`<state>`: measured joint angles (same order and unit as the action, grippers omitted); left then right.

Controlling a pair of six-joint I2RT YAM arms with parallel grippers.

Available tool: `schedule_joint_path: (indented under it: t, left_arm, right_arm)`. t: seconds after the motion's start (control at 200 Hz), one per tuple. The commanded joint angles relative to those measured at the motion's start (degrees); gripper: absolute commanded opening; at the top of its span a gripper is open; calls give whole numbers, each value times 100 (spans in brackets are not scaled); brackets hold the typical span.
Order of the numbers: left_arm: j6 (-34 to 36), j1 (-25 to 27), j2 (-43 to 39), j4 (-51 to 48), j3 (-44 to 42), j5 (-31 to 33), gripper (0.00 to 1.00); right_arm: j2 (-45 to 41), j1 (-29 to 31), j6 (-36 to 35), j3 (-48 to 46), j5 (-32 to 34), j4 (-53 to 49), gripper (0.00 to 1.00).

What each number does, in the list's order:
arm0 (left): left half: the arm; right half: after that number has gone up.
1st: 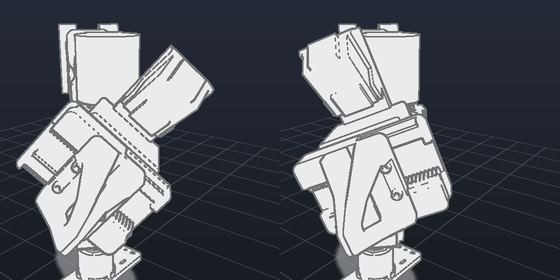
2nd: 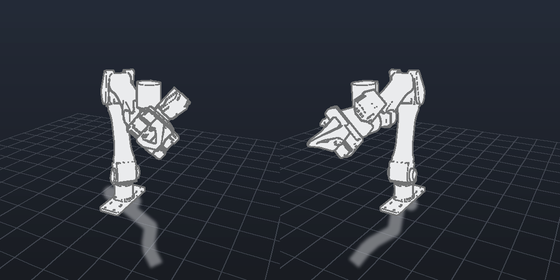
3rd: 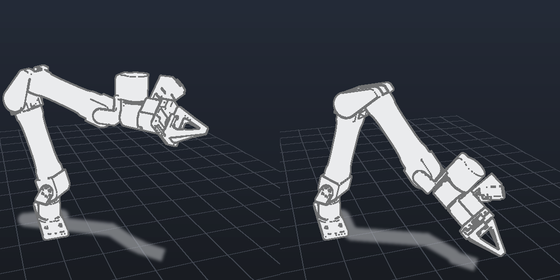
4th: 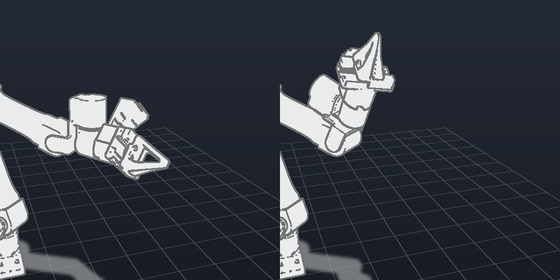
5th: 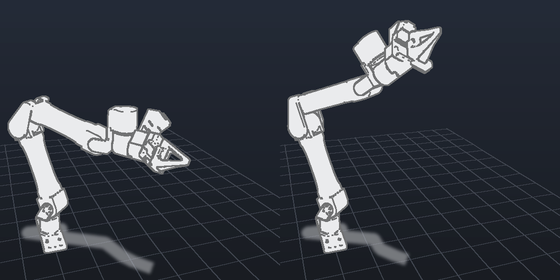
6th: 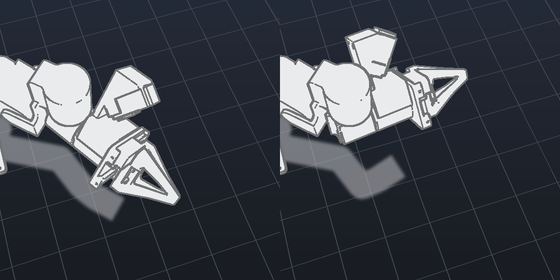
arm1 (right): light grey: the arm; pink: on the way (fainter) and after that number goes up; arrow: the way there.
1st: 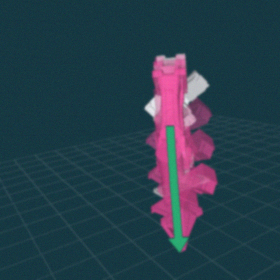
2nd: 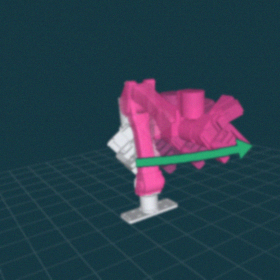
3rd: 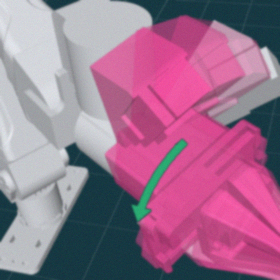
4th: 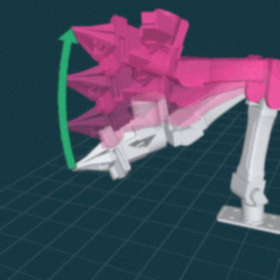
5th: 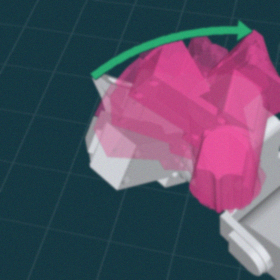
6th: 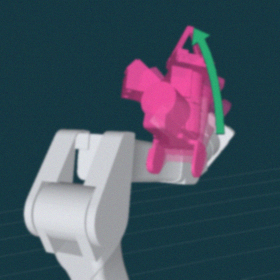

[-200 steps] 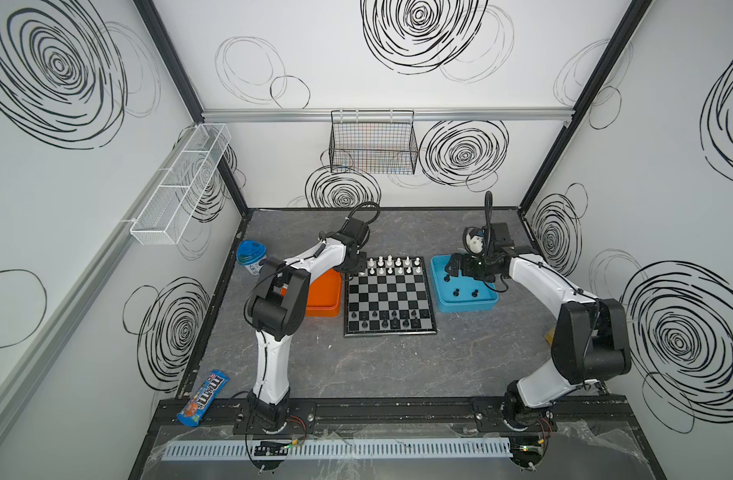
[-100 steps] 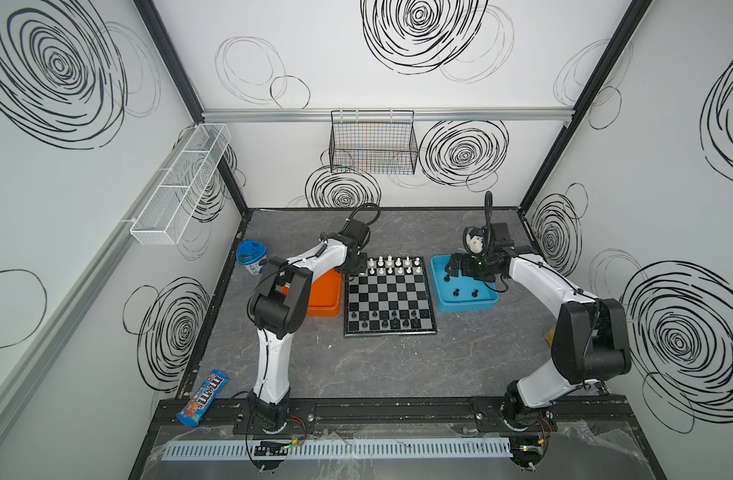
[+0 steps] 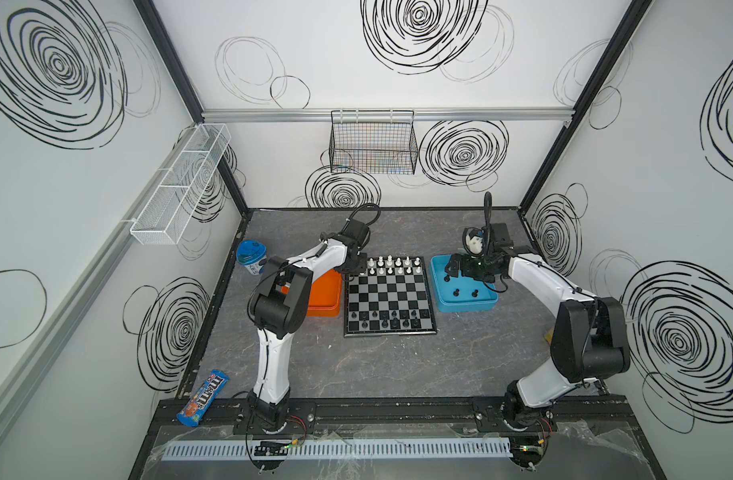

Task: Set up the chess pieces on the board
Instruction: 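Lower the pawn onto its empty square and open the left gripper, then raise the left gripper over the orange tray while the right gripper lowers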

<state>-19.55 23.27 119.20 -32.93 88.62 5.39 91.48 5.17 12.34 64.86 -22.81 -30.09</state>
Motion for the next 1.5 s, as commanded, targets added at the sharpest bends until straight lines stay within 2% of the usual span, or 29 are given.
schedule_joint_path:
  t: [0.0,0.58,0.881,1.056,1.301,1.496]
  left_arm:
    - [-38,39,47,41,50,6,21]
    - [-44,42,-573,-256,229,35,22]
    - [143,-27,-1152,-598,497,76,32]
    - [322,-356,-1555,-568,332,-31,45]
    - [442,-992,-2076,-32,-598,-427,70]
    - [410,-1365,-2296,430,-1222,-694,81]
  right_arm:
    - [19,-34,-94,-35,5,64,100]
    - [-56,-74,-87,-26,10,64,100]
    - [-169,-134,25,18,259,-21,100]
    - [-223,-187,67,112,583,-237,100]
    - [-58,-188,101,346,782,-510,100]
    - [340,45,192,599,892,-518,93]
